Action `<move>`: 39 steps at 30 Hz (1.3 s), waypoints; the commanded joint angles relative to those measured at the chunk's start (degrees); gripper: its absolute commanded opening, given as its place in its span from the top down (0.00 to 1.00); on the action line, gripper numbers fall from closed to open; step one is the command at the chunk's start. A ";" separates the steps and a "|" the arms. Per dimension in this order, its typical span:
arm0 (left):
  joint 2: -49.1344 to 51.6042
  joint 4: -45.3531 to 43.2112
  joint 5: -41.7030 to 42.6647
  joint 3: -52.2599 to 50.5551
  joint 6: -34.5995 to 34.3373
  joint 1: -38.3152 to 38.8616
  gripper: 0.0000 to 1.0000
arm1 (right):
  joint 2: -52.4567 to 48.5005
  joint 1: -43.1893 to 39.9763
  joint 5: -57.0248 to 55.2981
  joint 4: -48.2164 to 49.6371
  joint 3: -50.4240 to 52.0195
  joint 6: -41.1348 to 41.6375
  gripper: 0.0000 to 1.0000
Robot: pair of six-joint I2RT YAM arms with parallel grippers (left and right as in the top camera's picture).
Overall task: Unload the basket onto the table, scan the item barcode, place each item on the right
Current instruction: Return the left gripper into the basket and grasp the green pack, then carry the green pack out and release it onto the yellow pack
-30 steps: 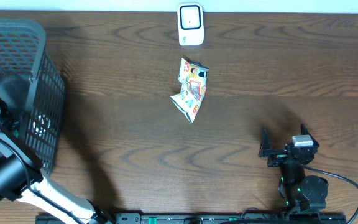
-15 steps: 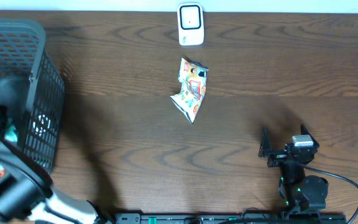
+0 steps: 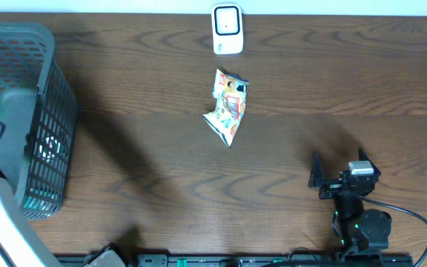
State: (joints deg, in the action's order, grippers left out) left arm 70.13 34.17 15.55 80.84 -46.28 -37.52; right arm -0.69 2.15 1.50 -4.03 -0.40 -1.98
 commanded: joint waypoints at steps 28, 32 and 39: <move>42.80 -9.73 -14.29 0.39 17.49 57.16 0.91 | 0.35 -0.24 -0.26 -0.26 0.09 -0.44 0.01; 46.99 -15.17 -7.56 0.39 13.57 60.28 0.84 | 0.35 -0.24 -0.26 -0.26 0.09 -0.44 0.01; 46.80 -21.62 -1.01 0.61 11.72 66.27 0.59 | 0.35 -0.24 -0.26 -0.26 0.09 -0.44 0.01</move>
State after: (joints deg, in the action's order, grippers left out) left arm 118.48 12.71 10.70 80.82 -33.41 26.57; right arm -0.69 2.15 1.50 -4.03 -0.40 -1.98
